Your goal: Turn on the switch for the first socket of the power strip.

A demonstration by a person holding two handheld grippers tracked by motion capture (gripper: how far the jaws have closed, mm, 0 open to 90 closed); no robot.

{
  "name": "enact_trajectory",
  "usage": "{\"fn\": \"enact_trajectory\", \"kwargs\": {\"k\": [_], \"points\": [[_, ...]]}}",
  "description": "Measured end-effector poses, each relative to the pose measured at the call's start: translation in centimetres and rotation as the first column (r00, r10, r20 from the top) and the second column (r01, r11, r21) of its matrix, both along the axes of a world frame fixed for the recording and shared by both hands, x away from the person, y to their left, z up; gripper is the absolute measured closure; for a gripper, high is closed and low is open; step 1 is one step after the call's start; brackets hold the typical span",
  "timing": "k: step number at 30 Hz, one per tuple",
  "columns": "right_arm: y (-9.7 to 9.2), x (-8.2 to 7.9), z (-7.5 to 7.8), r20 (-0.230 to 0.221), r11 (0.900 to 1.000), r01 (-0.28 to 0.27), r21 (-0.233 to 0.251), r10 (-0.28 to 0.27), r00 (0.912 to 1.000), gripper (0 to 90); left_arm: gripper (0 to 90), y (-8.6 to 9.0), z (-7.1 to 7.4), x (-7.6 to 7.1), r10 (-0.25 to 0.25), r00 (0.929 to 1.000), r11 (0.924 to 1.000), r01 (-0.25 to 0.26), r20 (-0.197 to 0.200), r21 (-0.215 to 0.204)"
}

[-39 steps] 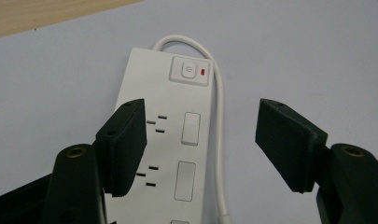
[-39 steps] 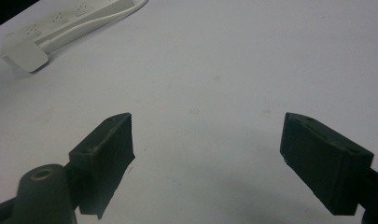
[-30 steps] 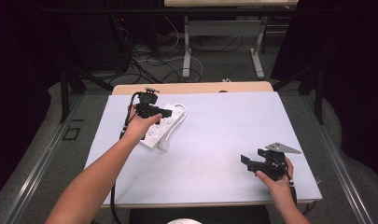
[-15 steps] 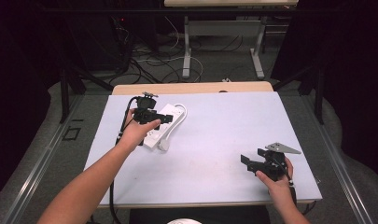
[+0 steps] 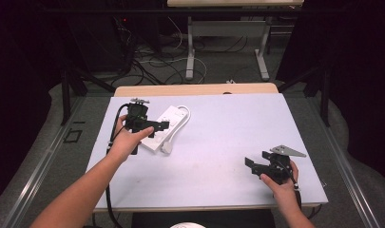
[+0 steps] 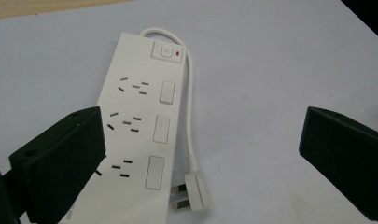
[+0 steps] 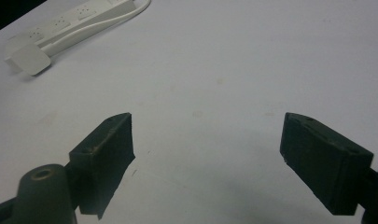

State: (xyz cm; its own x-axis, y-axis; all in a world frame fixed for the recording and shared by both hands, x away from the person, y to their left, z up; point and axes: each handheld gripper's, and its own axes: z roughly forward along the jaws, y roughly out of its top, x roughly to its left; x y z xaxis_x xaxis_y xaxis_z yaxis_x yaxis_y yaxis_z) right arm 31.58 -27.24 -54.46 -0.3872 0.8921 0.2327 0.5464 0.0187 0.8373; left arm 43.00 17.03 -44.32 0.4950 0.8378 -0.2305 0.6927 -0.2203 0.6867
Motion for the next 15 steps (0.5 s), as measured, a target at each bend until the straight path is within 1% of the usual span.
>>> {"fn": "enact_trajectory", "kwargs": {"k": [2,3,5,6,8,10,11,12,14,15], "points": [[0.0,0.0,0.0,-0.001,1.0000,0.000,-0.001,0.000,1.0000,16.7,0.4,0.5,0.1,-0.4,-0.014,0.9999,0.9999,0.014,0.004,0.004],[0.0,0.0,0.0,-0.002,1.0000,0.000,0.000,0.000,1.0000,16.7,0.4,0.7,0.1,-0.7,-0.011,0.9999,0.9999,0.011,0.012,0.007],[0.0,0.0,0.0,-0.002,1.0000,0.000,0.001,0.000,1.0000,16.7,0.4,1.1,0.1,-1.2,-0.018,0.9997,0.9998,0.018,0.014,0.002],[0.0,0.0,0.0,-0.003,1.0000,0.000,0.000,0.000,1.0000,16.7,0.4,1.3,0.1,-1.5,-0.029,0.9993,0.9996,0.029,0.024,0.004],[0.0,0.0,0.0,-0.003,1.0000,0.001,-0.001,-0.001,1.0000,16.7,0.4,1.7,0.2,-2.1,-0.039,0.9987,0.9992,0.039,0.031,0.008],[0.0,0.0,0.0,-0.003,1.0000,0.002,0.001,-0.002,1.0000,16.7,0.4,2.0,0.3,-2.6,-0.050,0.9974,0.9987,0.050,0.052,0.011],[0.0,0.0,0.0,-0.004,1.0000,0.003,-0.003,-0.003,1.0000,16.7,0.4,2.2,0.3,-2.9,-0.053,0.9971,0.9986,0.053,0.054,0.009],[0.0,0.0,0.0,-0.003,1.0000,0.002,-0.001,-0.002,1.0000,16.7,0.4,2.3,0.3,-3.2,-0.054,0.9969,0.9985,0.054,0.057,0.007],[0.0,0.0,0.0,-0.002,1.0000,0.002,-0.001,-0.002,1.0000,16.7,0.4,2.7,0.2,-3.6,-0.051,0.9969,0.9985,0.052,0.060,-0.015],[0.0,0.0,0.0,-0.001,1.0000,0.003,-0.001,-0.003,1.0000,16.7,0.4,2.8,0.1,-3.9,-0.040,0.9972,0.9987,0.042,0.064,-0.029]]}}
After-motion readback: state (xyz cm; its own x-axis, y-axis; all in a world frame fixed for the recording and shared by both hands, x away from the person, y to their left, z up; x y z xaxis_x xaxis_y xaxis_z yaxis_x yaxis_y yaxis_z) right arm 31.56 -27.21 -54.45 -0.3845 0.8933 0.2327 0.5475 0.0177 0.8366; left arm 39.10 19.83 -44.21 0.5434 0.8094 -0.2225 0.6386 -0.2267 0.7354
